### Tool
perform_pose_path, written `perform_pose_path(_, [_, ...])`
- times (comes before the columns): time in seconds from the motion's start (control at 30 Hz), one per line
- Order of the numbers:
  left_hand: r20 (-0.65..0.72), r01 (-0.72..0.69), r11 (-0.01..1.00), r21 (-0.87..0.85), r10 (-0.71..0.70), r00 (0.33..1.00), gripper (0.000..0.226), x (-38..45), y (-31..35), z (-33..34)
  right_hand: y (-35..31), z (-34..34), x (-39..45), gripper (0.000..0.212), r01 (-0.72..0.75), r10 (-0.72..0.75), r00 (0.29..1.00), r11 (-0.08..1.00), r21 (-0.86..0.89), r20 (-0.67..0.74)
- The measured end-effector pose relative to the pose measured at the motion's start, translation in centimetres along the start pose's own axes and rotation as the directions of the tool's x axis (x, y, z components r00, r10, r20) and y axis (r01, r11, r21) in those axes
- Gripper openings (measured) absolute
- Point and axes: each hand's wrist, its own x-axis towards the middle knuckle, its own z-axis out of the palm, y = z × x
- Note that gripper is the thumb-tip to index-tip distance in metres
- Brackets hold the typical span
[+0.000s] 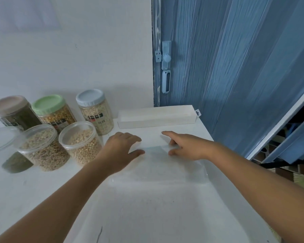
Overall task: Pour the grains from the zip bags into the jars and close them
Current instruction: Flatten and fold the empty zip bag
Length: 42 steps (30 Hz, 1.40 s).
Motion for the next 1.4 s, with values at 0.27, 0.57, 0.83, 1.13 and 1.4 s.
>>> perform_pose_path(0.27, [0.2, -0.128, 0.987, 0.1, 0.106, 0.974, 0.078, -2.2, 2.9, 3.8, -1.9, 1.8, -0.9, 0.051, 0.043, -0.115, 0.969, 0.95, -0.309, -0.22])
perform_pose_path(0.57, [0.078, -0.111, 0.984, 0.138, 0.101, 0.992, 0.082, -2.7, 2.5, 6.4, -0.5, 8.8, -2.8, 0.094, 0.015, -0.112, 0.952, 0.946, -0.323, -0.285])
perform_pose_path(0.83, [0.104, -0.101, 0.988, 0.116, 0.089, 0.991, 0.085, -2.5, 2.1, 6.7, -0.5, 8.8, -2.3, 0.088, 0.019, -0.114, 0.958, 0.941, -0.337, -0.264])
perform_pose_path(1.13, [-0.16, -0.19, 0.97, 0.15, 0.213, 0.964, 0.076, -5.0, 2.8, 4.9, -0.9, 8.6, -2.4, 0.075, -0.002, -0.08, 0.975, 0.931, -0.365, -0.209])
perform_pose_path(1.4, [0.152, -0.304, 0.937, 0.175, 0.279, 0.948, 0.065, -7.2, 1.2, 5.4, -0.5, 8.7, -2.5, 0.075, 0.007, -0.08, 0.977, 0.938, -0.347, -0.196])
